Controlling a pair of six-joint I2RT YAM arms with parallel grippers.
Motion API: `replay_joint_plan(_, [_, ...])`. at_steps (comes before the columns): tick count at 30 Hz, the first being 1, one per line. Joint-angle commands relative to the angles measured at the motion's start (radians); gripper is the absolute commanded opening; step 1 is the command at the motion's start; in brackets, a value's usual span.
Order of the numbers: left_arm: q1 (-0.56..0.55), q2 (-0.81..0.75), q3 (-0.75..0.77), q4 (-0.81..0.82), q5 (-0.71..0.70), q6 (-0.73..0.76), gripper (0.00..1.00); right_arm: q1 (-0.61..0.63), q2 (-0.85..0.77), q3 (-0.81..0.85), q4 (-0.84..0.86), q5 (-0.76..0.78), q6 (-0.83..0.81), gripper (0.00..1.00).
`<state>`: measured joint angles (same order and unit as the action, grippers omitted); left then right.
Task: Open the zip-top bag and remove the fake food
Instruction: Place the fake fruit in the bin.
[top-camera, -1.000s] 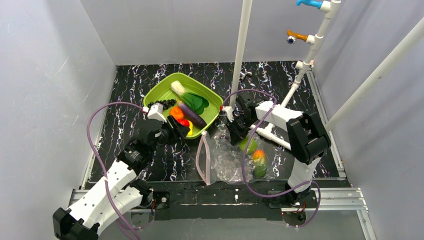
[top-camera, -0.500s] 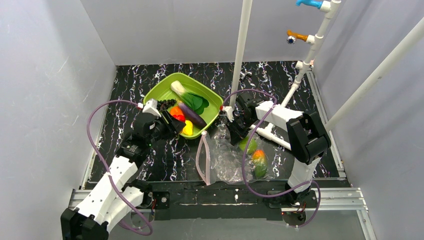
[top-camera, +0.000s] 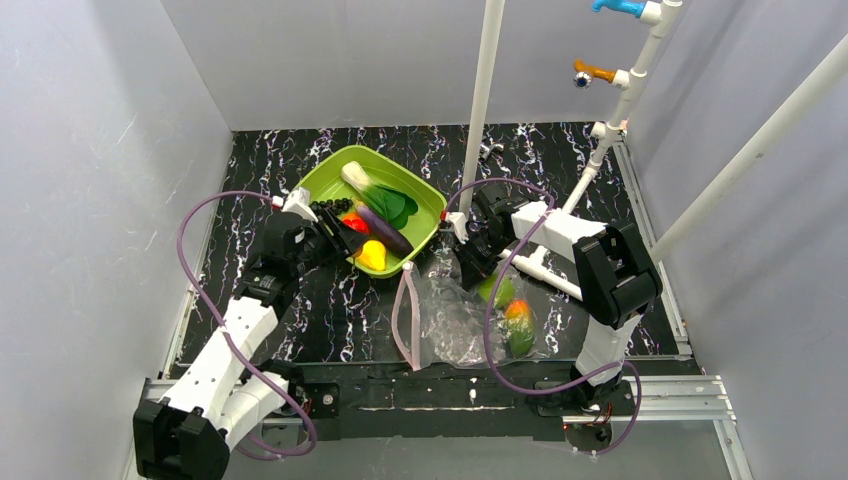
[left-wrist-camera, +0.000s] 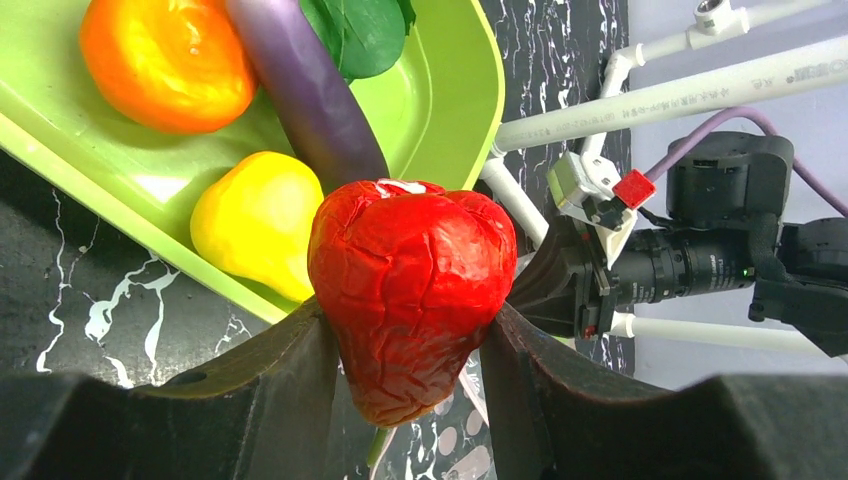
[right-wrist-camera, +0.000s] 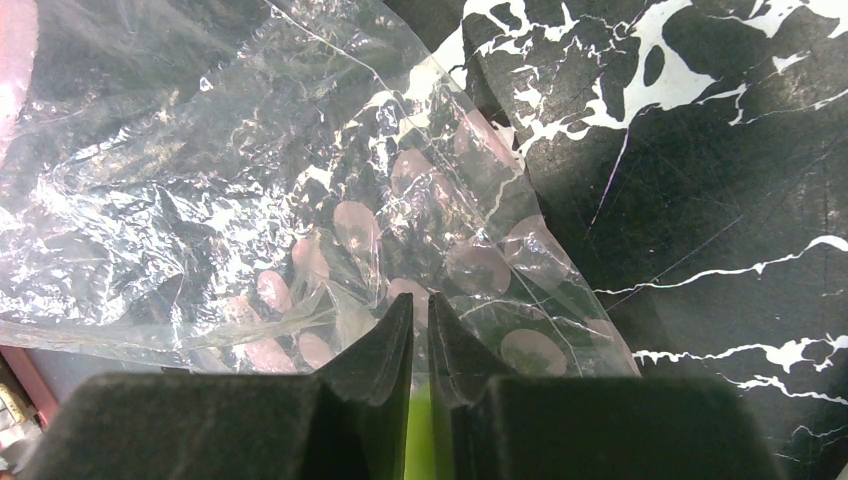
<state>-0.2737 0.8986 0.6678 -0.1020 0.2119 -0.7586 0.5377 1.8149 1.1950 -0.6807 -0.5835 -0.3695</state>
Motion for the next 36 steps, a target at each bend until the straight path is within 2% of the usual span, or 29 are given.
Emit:
replay_joint_plan(1, [0.026,0.023,0.039,0.030,0.050,0.015,0.00,-0.005,-0.029,0.021,-0.016,-0.018,-0.012,0.17])
replay_joint_plan(18, [0.077,0.130,0.094,0.068,0.075,0.024,0.00,-0.006,-0.030,0.023,-0.017,-0.018,-0.014,0.17])
replay_joint_plan(22, [0.084,0.183,0.117,0.067,0.041,0.042,0.00,-0.007,-0.034,0.022,-0.018,-0.018,-0.013,0.17])
replay_joint_plan(28, [0.128,0.325,0.146,0.120,-0.039,0.049,0.00,-0.008,-0.037,0.021,-0.018,-0.019,-0.014,0.17])
replay_joint_plan(36, [0.189,0.566,0.281,0.152,-0.068,0.116,0.00,-0.014,-0.045,0.021,-0.018,-0.019,-0.016,0.18])
